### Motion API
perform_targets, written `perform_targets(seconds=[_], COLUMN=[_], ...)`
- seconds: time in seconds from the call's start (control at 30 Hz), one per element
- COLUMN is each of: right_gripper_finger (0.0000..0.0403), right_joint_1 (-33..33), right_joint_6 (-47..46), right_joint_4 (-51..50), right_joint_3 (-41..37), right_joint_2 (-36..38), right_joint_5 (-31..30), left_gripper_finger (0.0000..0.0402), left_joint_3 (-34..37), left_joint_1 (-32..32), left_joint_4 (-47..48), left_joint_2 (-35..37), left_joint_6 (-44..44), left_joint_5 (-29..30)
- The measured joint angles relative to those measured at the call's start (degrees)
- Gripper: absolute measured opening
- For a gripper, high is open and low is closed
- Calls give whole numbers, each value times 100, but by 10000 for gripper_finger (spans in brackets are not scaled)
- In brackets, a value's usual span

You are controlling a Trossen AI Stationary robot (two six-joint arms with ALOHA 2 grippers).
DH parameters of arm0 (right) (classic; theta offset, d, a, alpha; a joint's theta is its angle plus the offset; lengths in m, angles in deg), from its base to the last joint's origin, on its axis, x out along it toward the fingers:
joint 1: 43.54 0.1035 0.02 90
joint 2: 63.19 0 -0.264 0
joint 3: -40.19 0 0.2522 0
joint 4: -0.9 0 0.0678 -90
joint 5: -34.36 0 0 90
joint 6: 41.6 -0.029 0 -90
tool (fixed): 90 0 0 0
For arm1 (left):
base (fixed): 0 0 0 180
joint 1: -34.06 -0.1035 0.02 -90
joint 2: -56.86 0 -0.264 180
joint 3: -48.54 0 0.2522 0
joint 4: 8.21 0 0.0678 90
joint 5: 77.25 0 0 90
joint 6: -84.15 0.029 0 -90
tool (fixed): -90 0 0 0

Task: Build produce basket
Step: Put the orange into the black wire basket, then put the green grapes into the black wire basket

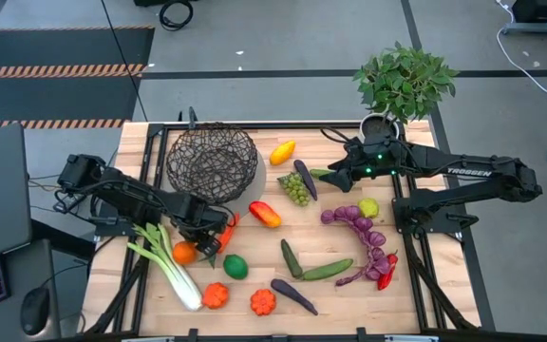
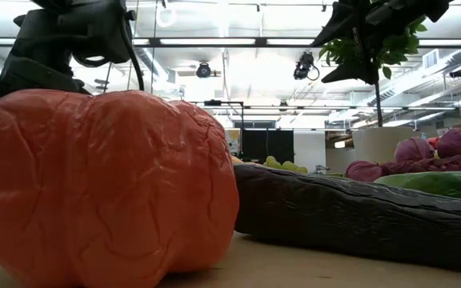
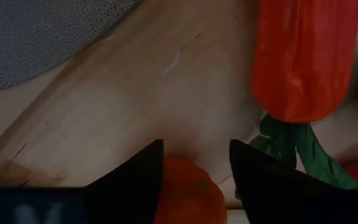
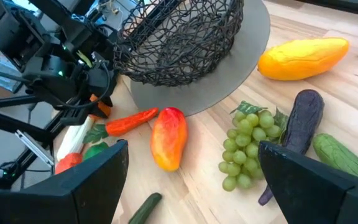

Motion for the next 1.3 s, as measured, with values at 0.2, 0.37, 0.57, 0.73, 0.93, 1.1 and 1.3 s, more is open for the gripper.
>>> perform_targets(seconds=[0.2,0.37,0.57,0.73,0.93,1.1,1.3], right_gripper_finger=[362,362,362,362,362,362,362], right_joint_1=[0,0,-7,-7,-7,-7,-7], right_joint_6=[-1,-1,-4,-2,-3,136,149], right_joint_4=[2,2,-35,-53,-125,-249,-351], right_joint_3=[0,0,0,0,0,0,0], right_joint_2=[0,0,0,0,0,0,0], right_joint_5=[0,0,5,25,147,431,649], left_gripper_finger=[137,145,191,235,290,312,314], left_joint_3=[-4,-462,-1361,-1506,-1506,-1504,-1504], left_joint_1=[4,-87,-179,-177,-258,-198,-107], left_joint_4=[64,694,1030,904,732,349,1], left_joint_2=[100,295,527,452,-98,-778,-1323], left_joint_6=[-82,145,543,560,281,-121,-434], left_joint_5=[-195,-63,727,882,1036,1051,931])
